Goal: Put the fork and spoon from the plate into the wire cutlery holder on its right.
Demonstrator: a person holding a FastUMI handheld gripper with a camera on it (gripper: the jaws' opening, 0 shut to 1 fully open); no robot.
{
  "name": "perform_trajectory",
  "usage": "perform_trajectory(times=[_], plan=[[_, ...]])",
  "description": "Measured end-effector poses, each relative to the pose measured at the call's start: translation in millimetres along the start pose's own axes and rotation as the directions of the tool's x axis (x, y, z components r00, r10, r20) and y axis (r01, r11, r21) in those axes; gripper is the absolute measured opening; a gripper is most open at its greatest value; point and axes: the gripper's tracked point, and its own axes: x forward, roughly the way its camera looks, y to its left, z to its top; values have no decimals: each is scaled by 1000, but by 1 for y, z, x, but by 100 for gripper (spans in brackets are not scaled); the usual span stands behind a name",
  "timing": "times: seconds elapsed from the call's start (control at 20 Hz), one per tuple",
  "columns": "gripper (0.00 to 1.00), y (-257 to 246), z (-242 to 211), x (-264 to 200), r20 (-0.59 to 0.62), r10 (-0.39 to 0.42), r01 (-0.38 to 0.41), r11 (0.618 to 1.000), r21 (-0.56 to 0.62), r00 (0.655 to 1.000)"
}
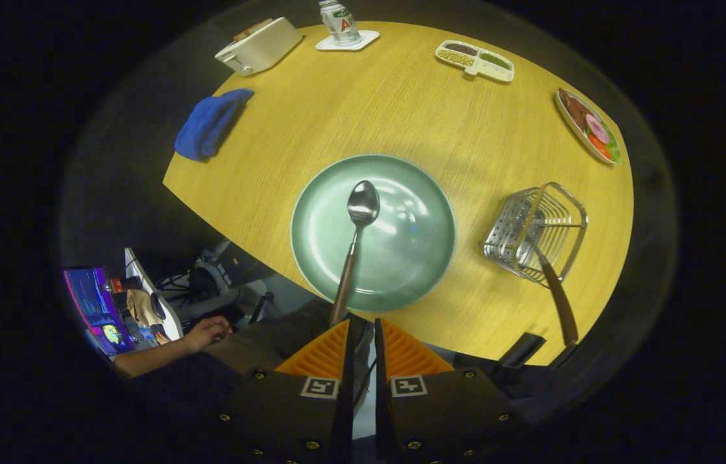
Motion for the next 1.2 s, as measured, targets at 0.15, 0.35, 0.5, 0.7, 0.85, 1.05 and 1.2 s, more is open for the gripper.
perform_trajectory(times=[0.15,0.35,0.5,0.7,0.85,1.05,1.2], plan=[[15,11,0,23,-30,8,-8,1000,-2,1000],[15,17,8,48,-38,2,-1,1000,28,999],[15,16,13,67,-38,-28,30,998,51,999],[15,13,7,83,-79,-45,48,998,37,996],[21,7,4,95,-91,-27,33,998,59,995],[21,2,5,102,-99,-37,44,997,67,994],[22,-4,0,106,-120,-52,57,998,37,991]])
